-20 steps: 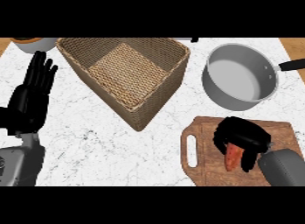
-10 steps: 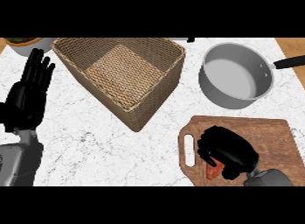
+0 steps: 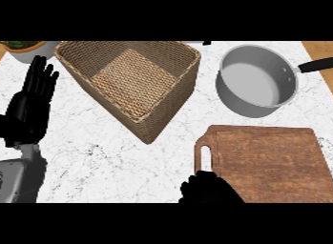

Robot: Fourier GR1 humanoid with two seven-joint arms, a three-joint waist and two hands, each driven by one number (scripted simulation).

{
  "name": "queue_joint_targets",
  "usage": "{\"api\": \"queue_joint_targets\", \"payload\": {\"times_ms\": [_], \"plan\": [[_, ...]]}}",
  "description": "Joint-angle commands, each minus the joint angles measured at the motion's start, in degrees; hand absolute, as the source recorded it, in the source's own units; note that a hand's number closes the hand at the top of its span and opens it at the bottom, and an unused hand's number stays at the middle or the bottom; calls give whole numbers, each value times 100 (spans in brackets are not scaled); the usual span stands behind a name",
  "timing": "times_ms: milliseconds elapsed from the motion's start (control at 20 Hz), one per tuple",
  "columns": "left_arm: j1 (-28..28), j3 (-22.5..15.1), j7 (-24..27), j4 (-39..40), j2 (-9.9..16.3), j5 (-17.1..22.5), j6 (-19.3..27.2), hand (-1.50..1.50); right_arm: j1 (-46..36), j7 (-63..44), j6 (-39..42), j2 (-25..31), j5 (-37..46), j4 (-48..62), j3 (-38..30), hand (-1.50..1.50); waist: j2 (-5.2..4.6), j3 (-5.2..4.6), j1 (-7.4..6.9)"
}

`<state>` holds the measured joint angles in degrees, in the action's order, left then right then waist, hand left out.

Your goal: Pick the sweet potato from the cutting board and place it in the pot

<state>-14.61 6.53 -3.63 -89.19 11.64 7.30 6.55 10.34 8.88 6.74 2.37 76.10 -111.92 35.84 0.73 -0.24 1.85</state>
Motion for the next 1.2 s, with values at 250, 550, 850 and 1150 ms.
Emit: {"api": "queue_joint_targets", "payload": {"times_ms": [250,550,850,1150], "plan": [[134,-93,-28,-287,-44,43,-111,0,188,-1283,-367,-233,-55,-1993,-639,150,-47,26,-149],[-71,-99,241,174,-153,-54,-92,0,-1073,-1629,301,-235,-999,-2144,-2348,150,-85,23,-197],[-96,19,129,109,-42,-2,-127,0,-2054,-1175,796,682,-2385,-906,-4676,150,-92,27,-213],[-66,-152,-68,-117,-168,-107,-23,0,-2840,-238,556,1696,-3001,1120,-5788,150,-91,29,-247]]}}
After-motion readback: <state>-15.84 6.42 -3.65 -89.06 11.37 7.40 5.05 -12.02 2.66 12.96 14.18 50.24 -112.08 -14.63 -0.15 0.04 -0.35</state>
